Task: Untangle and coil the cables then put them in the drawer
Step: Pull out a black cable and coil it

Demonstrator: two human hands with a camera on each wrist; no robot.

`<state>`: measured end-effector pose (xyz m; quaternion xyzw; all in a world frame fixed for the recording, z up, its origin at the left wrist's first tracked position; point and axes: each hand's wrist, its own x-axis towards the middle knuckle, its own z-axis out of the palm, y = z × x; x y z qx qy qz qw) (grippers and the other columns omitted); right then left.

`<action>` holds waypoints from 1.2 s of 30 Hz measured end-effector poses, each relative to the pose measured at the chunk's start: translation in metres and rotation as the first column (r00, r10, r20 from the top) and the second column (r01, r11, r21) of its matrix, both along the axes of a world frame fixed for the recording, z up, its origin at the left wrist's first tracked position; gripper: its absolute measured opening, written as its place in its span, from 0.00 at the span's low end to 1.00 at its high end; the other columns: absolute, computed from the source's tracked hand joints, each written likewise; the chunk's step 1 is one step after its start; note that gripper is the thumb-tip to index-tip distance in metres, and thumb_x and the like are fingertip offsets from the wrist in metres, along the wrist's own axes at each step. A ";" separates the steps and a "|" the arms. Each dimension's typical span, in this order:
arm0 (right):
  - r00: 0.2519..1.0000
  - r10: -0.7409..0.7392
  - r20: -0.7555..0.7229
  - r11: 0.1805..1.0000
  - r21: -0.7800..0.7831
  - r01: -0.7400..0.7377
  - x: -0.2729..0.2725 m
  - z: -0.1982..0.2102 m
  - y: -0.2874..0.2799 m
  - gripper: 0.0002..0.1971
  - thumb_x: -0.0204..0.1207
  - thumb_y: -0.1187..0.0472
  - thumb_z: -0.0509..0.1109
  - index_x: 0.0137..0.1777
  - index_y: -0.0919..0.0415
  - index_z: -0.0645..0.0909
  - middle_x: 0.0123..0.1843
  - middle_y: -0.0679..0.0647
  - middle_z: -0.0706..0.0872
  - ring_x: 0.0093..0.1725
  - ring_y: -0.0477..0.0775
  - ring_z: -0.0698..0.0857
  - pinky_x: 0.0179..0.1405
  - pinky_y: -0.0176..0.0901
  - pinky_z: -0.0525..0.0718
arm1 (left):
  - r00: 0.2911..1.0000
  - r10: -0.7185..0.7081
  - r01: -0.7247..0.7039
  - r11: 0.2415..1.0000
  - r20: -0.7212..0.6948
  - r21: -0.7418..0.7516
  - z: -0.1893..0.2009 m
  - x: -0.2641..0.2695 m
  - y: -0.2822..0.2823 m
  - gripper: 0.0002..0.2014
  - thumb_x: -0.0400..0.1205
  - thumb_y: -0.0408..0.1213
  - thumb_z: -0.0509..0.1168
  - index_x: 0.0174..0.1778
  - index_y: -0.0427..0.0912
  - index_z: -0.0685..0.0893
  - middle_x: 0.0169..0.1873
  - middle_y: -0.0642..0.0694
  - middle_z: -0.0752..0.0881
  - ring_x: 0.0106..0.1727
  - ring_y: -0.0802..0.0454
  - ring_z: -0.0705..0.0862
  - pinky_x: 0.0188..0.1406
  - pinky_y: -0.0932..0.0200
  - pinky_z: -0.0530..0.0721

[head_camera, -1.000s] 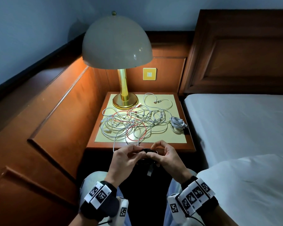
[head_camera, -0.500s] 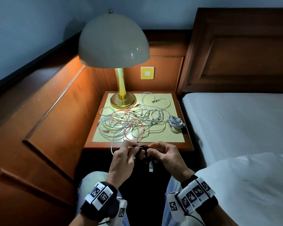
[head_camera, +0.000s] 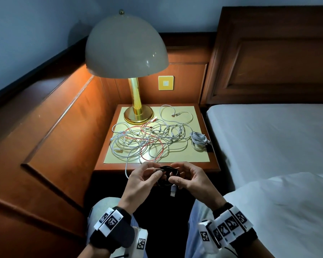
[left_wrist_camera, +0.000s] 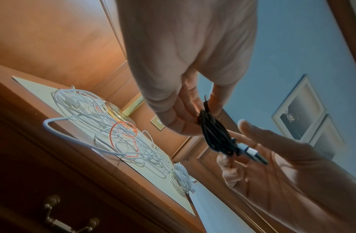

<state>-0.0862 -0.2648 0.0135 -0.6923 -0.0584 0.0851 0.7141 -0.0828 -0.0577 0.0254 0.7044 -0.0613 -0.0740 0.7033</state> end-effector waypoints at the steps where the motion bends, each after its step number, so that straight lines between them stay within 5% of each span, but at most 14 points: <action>1: 1.000 0.007 0.004 1.000 -0.018 -0.007 0.000 0.000 -0.002 0.18 0.74 0.66 0.82 0.61 0.51 0.87 0.51 0.59 0.92 0.45 0.49 0.87 0.44 0.43 0.86 | 1.000 -0.006 0.005 1.000 -0.014 -0.020 0.001 0.000 -0.001 0.09 0.83 0.27 0.71 0.57 0.39 0.86 0.49 0.38 0.93 0.54 0.39 0.92 0.60 0.45 0.88; 11: 0.994 -0.108 0.025 0.988 -0.110 0.110 0.008 -0.002 -0.034 0.17 0.74 0.69 0.80 0.60 0.54 0.87 0.47 0.52 0.93 0.47 0.50 0.91 0.52 0.45 0.88 | 0.969 -0.248 0.247 0.961 -0.008 0.122 -0.006 0.016 -0.021 0.38 0.71 0.28 0.82 0.76 0.51 0.78 0.67 0.48 0.86 0.67 0.50 0.86 0.69 0.51 0.84; 16: 0.984 -0.163 0.068 0.959 -0.225 0.174 0.018 -0.010 -0.052 0.17 0.68 0.56 0.81 0.58 0.48 0.88 0.46 0.42 0.93 0.47 0.44 0.90 0.56 0.43 0.87 | 0.960 -0.223 0.138 0.905 0.172 0.403 -0.030 0.036 -0.043 0.43 0.67 0.30 0.84 0.73 0.68 0.77 0.68 0.55 0.83 0.69 0.60 0.83 0.71 0.56 0.82; 21: 0.971 -0.198 0.133 0.886 -0.400 0.236 0.032 -0.014 -0.072 0.22 0.67 0.52 0.85 0.61 0.48 0.87 0.53 0.40 0.90 0.54 0.40 0.88 0.62 0.39 0.84 | 0.943 -0.244 0.090 0.840 0.225 0.535 -0.037 0.064 -0.068 0.36 0.70 0.37 0.83 0.74 0.55 0.80 0.66 0.58 0.84 0.66 0.62 0.83 0.71 0.57 0.80; 24: 0.968 -0.195 0.158 0.849 -0.466 0.247 0.051 -0.017 -0.083 0.31 0.62 0.45 0.85 0.66 0.52 0.86 0.57 0.41 0.85 0.57 0.45 0.88 0.65 0.46 0.85 | 0.944 -0.255 0.107 0.834 0.207 0.541 -0.036 0.088 -0.088 0.35 0.70 0.33 0.83 0.74 0.49 0.81 0.65 0.54 0.85 0.66 0.56 0.85 0.71 0.58 0.81; 26: 0.970 -0.175 0.169 0.815 -0.528 0.239 0.068 -0.015 -0.093 0.33 0.63 0.50 0.86 0.70 0.55 0.84 0.61 0.45 0.84 0.59 0.48 0.87 0.66 0.47 0.85 | 0.939 -0.275 0.122 0.828 0.207 0.547 -0.036 0.109 -0.102 0.36 0.70 0.35 0.84 0.75 0.46 0.81 0.64 0.52 0.85 0.65 0.56 0.85 0.69 0.63 0.81; 30: 0.974 -0.156 0.162 0.754 -0.618 0.224 0.109 -0.010 -0.113 0.35 0.65 0.57 0.85 0.74 0.58 0.80 0.68 0.51 0.80 0.62 0.50 0.85 0.66 0.45 0.85 | 0.932 -0.293 0.138 0.832 0.214 0.537 -0.038 0.154 -0.129 0.36 0.69 0.31 0.84 0.74 0.42 0.81 0.62 0.50 0.83 0.64 0.51 0.85 0.61 0.50 0.89; 36: 0.973 -0.171 0.153 0.679 -0.697 0.229 0.168 -0.011 -0.130 0.33 0.68 0.60 0.83 0.74 0.61 0.80 0.67 0.55 0.79 0.64 0.54 0.83 0.68 0.38 0.79 | 0.920 -0.331 0.136 0.772 0.210 0.622 -0.039 0.213 -0.161 0.37 0.70 0.32 0.84 0.76 0.38 0.78 0.65 0.43 0.82 0.63 0.44 0.86 0.63 0.47 0.88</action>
